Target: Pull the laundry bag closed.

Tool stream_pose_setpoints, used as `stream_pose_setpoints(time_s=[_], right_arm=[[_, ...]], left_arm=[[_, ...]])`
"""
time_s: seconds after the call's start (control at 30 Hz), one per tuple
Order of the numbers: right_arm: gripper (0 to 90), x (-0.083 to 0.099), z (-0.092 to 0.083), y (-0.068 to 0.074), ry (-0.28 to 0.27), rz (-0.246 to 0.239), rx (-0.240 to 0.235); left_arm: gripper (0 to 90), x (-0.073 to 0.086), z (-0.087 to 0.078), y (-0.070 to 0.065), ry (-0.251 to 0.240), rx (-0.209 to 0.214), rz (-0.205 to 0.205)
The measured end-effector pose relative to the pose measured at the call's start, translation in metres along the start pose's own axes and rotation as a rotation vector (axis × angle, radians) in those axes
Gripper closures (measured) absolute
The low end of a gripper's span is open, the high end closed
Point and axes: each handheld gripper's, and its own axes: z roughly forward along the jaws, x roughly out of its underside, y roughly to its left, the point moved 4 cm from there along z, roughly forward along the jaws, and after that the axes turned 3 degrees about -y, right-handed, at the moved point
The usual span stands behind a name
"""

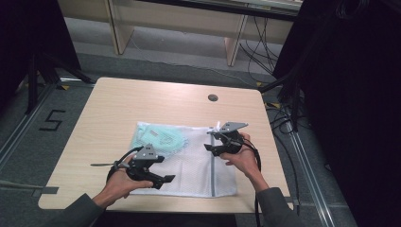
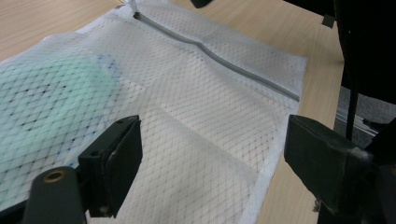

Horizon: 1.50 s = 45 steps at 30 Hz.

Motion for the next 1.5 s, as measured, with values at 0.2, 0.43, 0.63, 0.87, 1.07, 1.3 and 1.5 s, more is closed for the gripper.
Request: stream_pose_setpoints(time_s=[0.2,0.43,0.63,0.87,1.07,1.3,1.5], right_arm=[[34.9,0.013,-0.008,0.007,0.004,0.018,-0.023],[30.0,0.029,-0.015,0.018,-0.009,0.054,-0.032],[28.3,0.035,-0.022,0.022,0.013,0.048,-0.026],[26.6,0.043,-0.026,0.026,-0.003,0.056,-0.016],[26.5,0.051,-0.032,0.03,0.009,0.054,-0.011],[26.3,0.059,-0.036,0.033,-0.014,0.058,-0.003],[26.3,0.065,-0.046,0.038,0.037,0.048,0.001]], left_arm=[[19.1,0.005,-0.006,0.003,0.015,-0.019,0.007],[19.1,0.008,-0.015,0.005,0.028,-0.022,0.02],[19.1,0.011,-0.019,0.005,0.032,-0.029,-0.007],[19.0,0.013,-0.023,0.005,0.028,-0.05,-0.011],[18.7,0.016,-0.028,0.005,0.027,-0.06,0.013],[18.8,0.019,-0.03,0.002,0.046,-0.062,0.0],[18.8,0.022,-0.032,-0.002,0.063,-0.067,0.022]])
